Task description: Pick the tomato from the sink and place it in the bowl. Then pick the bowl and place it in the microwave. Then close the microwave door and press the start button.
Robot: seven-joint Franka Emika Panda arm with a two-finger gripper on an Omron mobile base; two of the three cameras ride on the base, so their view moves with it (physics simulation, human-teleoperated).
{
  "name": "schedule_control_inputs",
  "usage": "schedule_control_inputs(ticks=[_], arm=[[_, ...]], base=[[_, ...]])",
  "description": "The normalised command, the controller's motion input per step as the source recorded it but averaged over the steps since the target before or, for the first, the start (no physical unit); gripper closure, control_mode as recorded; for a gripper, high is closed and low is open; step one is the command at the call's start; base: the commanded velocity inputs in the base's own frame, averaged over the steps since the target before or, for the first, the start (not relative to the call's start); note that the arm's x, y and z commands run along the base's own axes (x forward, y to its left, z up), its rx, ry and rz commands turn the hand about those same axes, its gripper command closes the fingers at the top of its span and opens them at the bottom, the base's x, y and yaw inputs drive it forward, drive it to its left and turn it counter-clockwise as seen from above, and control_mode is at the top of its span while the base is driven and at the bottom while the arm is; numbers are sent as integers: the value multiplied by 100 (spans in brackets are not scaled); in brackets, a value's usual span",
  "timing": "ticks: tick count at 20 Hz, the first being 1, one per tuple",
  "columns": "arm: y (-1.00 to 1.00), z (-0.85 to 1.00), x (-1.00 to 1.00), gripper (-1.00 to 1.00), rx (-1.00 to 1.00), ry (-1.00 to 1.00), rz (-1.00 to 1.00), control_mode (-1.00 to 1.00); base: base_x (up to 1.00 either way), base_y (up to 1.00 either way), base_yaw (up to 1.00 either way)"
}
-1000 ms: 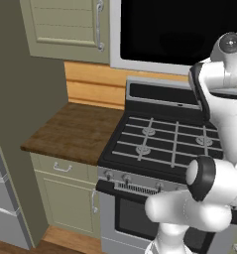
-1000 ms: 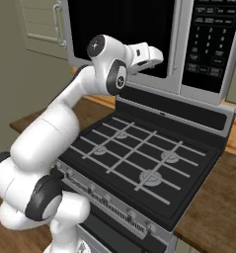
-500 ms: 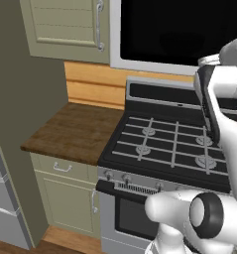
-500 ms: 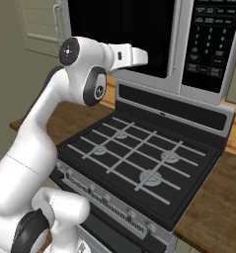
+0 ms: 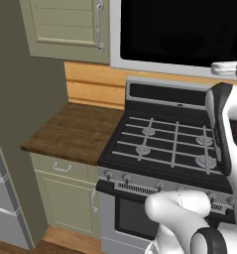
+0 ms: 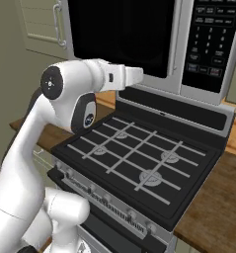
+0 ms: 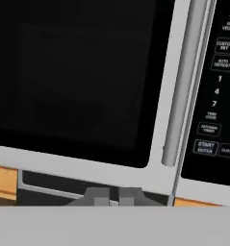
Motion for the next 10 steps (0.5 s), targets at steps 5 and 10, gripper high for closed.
schedule_control_inputs(ticks=[5, 10], arm=[[-38, 13, -24, 100, 4, -9, 0, -100], [-47, 8, -6, 100, 1, 0, 0, -100]], base=[[0, 0, 0], [0, 0, 0]])
